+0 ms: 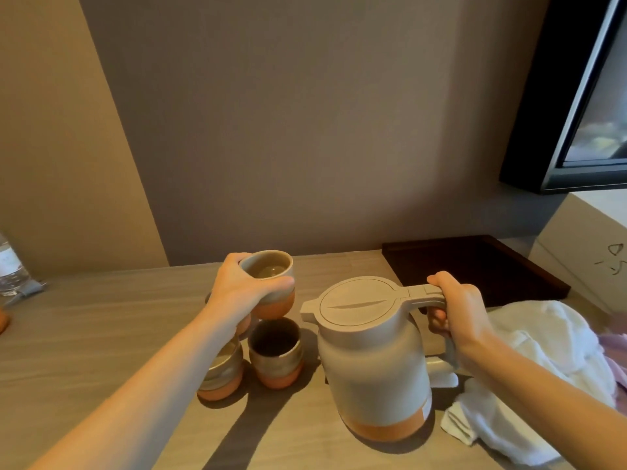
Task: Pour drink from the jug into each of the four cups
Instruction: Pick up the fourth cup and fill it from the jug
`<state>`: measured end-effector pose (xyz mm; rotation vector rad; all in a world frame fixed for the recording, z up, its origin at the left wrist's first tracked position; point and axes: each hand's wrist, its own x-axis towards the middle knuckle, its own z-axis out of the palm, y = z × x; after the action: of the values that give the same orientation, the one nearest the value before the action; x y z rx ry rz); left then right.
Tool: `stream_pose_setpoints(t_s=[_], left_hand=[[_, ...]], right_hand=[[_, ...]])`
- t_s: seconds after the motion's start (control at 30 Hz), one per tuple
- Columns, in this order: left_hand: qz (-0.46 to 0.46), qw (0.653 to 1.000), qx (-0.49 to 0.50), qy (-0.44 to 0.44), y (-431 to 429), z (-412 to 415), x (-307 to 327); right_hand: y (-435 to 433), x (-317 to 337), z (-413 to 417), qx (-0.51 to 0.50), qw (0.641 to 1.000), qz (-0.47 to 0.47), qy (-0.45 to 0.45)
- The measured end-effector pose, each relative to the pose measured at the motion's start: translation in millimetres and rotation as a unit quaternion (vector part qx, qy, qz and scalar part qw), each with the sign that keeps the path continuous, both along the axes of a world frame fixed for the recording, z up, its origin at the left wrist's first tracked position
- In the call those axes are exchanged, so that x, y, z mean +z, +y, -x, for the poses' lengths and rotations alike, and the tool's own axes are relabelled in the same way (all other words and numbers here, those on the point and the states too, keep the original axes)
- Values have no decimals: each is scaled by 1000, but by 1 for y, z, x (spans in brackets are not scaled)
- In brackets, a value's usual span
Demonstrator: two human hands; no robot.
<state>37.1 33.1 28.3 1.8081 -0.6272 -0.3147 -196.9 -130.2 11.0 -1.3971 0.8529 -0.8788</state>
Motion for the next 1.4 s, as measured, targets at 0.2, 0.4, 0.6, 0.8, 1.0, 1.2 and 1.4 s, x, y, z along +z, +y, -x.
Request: stream_pose_setpoints(t_s=[0.2,0.4,0.6,0.8,1.0,1.2,1.4], left_hand=[[-27,1000,-6,6,-47,-31,-24],[-121,992,-25,-30,-69,-51,-46],[-164,986,-36,-18,-72,-54,-64],[-199,978,-60,-11,-69,-58,-67],[-300,949,-77,-56,-62,-60,-57],[-285,940,-87,-165,-56,-56,-49],[-211,947,-41,-239,-34,-60,-47]], right_hand=[[-11,-4,-2,11,1000,-4,-3],[-16,-7,-2,12,1000,-3,-6],[-18,-3,-3,21,1000,-14,-6],[-16,-1,-3,21,1000,-5,2],[-11,1,-3,21,1000,-9,0],[-5,3,-1,16,1000,-3,13],[3,8,-3,20,1000,-1,18]])
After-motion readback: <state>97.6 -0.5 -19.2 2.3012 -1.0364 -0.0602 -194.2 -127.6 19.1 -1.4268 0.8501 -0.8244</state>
